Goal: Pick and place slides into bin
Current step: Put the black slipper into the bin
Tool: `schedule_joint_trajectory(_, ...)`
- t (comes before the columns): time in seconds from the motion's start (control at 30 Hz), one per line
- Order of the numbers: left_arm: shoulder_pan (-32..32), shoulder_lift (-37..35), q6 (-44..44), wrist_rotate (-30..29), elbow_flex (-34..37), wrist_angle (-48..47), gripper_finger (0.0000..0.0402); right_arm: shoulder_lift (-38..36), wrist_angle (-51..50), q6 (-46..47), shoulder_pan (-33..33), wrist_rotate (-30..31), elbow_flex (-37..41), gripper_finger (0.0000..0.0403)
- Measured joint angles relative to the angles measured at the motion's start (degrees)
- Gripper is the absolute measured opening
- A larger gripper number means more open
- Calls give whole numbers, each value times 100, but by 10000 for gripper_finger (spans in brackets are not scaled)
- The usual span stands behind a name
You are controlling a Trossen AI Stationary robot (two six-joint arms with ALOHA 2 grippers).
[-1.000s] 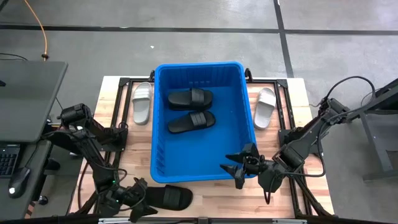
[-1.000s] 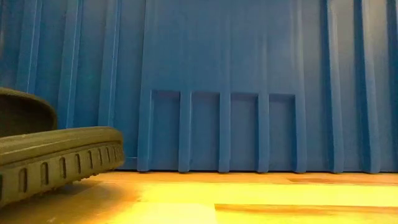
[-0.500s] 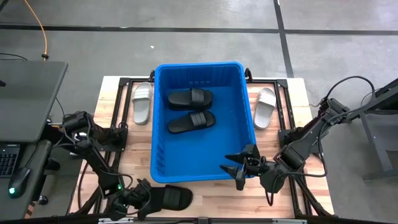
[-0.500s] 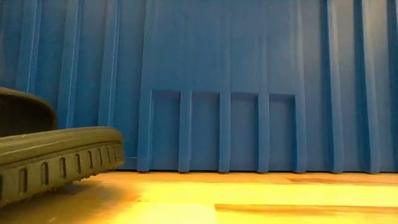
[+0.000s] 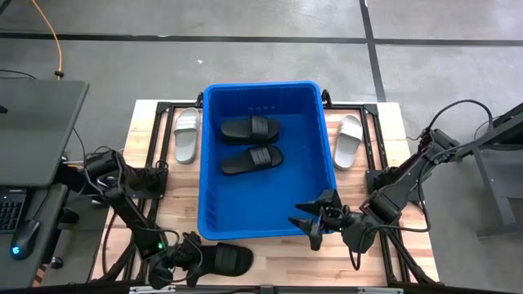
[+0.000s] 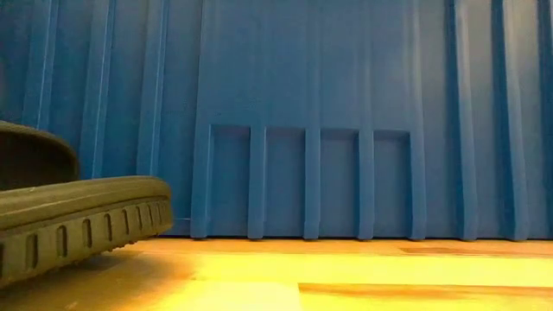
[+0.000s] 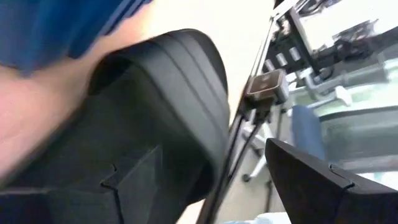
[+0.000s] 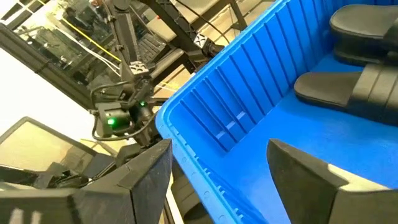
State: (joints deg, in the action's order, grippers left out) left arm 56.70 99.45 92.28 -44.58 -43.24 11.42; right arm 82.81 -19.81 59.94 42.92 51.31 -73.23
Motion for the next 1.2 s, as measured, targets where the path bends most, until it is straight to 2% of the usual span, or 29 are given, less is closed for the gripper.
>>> schedule_joint_trajectory(0.2,-229,359,-351,103,-149,582,275,0,18,-2,-2,-74,0,250)
schedule_joint_trajectory(0.37,-442,561,-762,677,-388,467,273,-4,44,-2,-17,-74,0,250)
schedule_joint_trajectory(0.47,-541,667,-830,925,-522,480,251,-4,42,-7,-19,-74,0,250)
schedule_joint_trajectory(0.57,-537,670,-847,919,-564,431,204,-4,42,-49,-16,-74,0,250)
schedule_joint_trajectory(0.77,-523,670,-847,906,-562,339,42,-4,44,-90,-17,-41,0,250)
schedule_joint_trajectory(0.83,-519,667,-833,898,-564,342,15,-4,44,-96,-17,-26,0,250)
schedule_joint_trajectory(0.93,-519,667,-908,833,-562,478,23,-4,42,-157,-17,-15,0,250)
schedule_joint_trajectory(1.07,-449,663,-937,853,-685,549,7,-4,37,-196,-17,-6,0,250)
schedule_joint_trajectory(1.2,-265,661,-1052,1053,-1011,470,15,-4,17,-196,-17,-6,0,250)
